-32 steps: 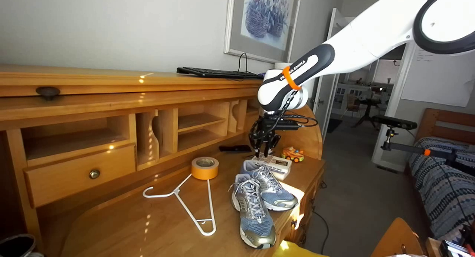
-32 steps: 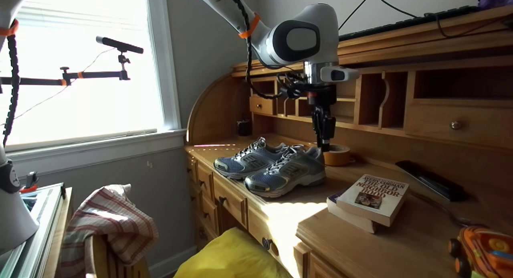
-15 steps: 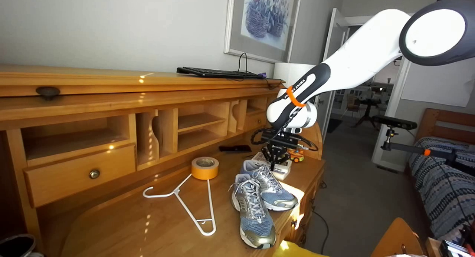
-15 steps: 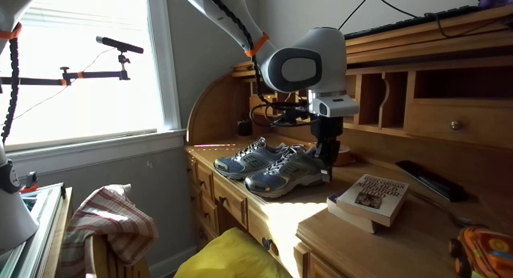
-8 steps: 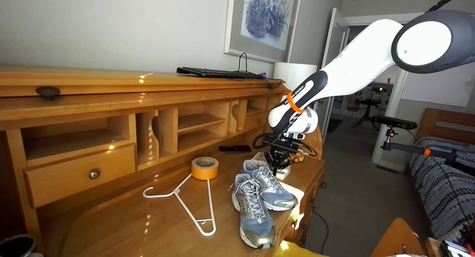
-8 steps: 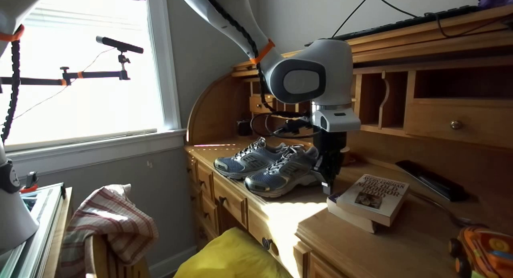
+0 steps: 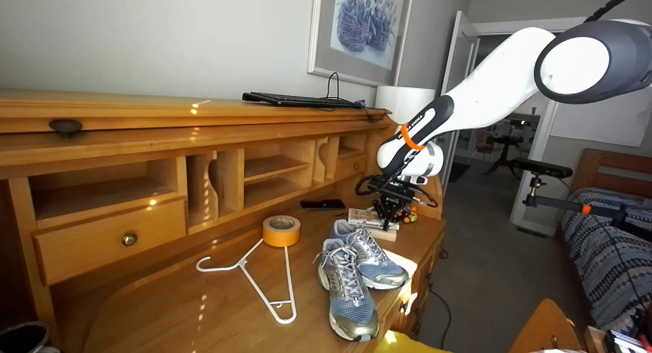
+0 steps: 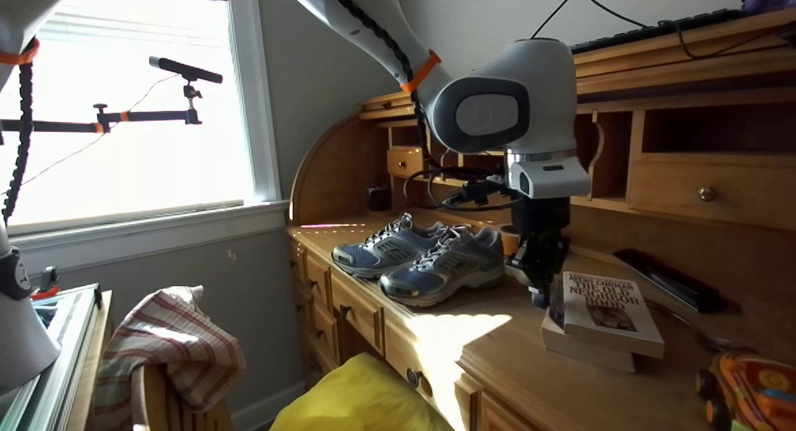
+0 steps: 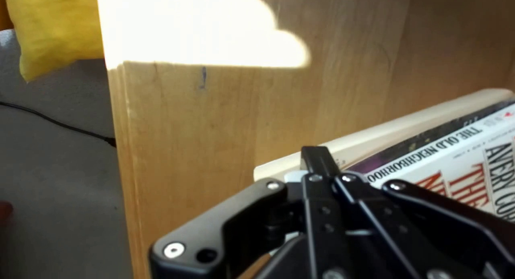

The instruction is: Move the pair of shoes sightly to the left then move the shoe on the left to the right side

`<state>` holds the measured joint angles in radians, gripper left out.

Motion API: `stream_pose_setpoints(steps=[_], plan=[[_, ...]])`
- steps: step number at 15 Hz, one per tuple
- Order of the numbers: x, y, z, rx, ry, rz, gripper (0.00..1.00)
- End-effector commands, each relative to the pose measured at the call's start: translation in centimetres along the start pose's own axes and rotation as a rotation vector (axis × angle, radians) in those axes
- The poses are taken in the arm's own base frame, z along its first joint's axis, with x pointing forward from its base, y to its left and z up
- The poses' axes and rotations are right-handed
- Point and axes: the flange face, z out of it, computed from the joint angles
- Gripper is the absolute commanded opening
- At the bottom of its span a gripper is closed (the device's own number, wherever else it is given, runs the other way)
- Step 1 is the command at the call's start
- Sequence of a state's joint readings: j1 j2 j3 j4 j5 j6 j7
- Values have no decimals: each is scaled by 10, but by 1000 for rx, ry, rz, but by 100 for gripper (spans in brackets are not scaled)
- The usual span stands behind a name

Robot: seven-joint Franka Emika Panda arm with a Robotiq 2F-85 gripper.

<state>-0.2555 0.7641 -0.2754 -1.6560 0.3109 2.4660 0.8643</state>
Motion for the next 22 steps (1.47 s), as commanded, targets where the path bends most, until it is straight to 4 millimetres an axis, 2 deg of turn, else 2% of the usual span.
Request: stream_pose_setpoints(steps=[1,4,6,7,8,12,17,18,20,22], plan=[[27,-1,0,23,21,69,0],[38,-1,-5,33,22,89,0],[27,-3,-23,52,9,53,0],[18,-5,-32,59,4,27,25],[5,-8,-43,74,1,-10,27],[-52,-20,-85,108,-52,-194,55],[-121,-25,-115,105,-144,-463,95],[-133,-25,-119,100,-162,-517,99],[-155,-25,-124,84,-192,-588,100],[-175,-29,-126,69,-204,-588,100]])
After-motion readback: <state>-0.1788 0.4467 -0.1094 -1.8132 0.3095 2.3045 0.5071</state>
